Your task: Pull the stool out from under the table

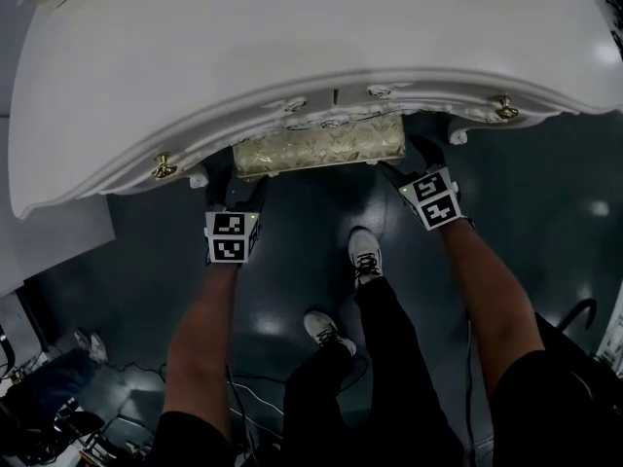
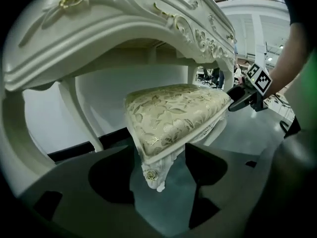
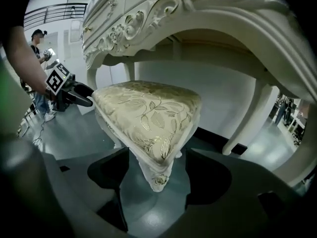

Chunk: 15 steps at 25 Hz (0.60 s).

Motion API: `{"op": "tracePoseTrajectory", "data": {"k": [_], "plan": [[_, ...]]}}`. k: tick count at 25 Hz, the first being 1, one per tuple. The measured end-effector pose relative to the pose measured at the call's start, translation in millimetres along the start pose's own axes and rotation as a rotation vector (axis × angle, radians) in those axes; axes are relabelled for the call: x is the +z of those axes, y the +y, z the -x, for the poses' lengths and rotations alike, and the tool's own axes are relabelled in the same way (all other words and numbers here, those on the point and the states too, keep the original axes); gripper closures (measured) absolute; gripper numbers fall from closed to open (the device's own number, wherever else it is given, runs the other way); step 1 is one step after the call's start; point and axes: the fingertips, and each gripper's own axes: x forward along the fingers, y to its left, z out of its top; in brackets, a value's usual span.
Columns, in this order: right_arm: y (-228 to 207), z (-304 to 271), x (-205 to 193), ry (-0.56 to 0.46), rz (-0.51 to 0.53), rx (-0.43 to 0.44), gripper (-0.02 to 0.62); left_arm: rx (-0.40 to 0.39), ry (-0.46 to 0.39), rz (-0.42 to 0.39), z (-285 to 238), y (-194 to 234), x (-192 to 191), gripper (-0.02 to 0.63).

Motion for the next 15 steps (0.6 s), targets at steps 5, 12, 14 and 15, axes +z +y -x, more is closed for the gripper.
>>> {"op": "tracePoseTrajectory", "data": {"k": [5, 12, 14, 15], "plan": [[5.6, -8.9, 3.7, -0.001, 0.020, 0.010, 0.249, 0.003, 0.009, -0.016, -9.5, -1.9, -2.4, 0.282], [4.7, -5.4, 3.4, -0.006, -0.017, -0.014, 0.249, 0.047, 0.019, 0.018, -6.9, -3.5, 0.2, 0.284], [5.4, -5.1, 2.3, -0.002, -0.027, -0.020, 0.250, 0.051, 0.023, 0.022, -6.8, -4.0, -1.2, 0.284], [5.6, -4.9, 1.6, 0.000, -0.030, -0.024, 0.250, 0.052, 0.023, 0.022, -6.8, -4.5, -1.6, 0.284]]}}
